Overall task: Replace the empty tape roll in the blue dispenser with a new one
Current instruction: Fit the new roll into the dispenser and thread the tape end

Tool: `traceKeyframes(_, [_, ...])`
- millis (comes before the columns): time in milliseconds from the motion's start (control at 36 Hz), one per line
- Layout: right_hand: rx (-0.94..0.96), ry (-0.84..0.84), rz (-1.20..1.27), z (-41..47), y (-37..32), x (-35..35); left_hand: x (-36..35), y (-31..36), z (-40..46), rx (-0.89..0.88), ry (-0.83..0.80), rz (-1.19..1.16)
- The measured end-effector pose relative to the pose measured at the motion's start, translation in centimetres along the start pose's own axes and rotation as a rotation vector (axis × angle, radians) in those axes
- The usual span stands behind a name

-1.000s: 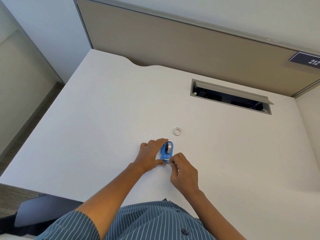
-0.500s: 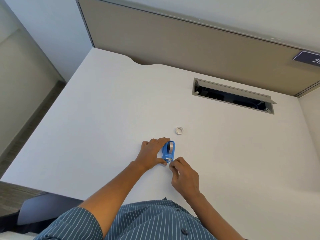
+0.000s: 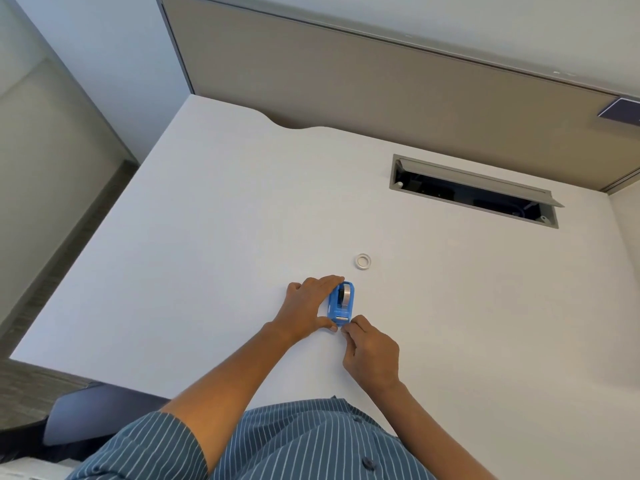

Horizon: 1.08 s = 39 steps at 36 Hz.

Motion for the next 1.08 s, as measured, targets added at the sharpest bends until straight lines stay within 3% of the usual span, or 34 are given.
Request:
traceKeyframes(694, [0.043,0.033,-0.069,0.2,0.6,-0.7,0.0,0.5,0.0,-0.090,-0.063,0.115])
traceKeyframes(1083, [-0.055,0.040,0.040,-0.4,1.2,-1.0,-0.1,-0.1,0.3,-0.095,-0.124,0.105])
Point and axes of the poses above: each hand's wrist, its own z-axis towards the middle knuckle, its own x-axis out of the back of the hand, y = z × x, the point moved 8 cm from there along z, towards the middle knuckle, and after that the axes turned 15 degrees about z, right-handed, at the moved point
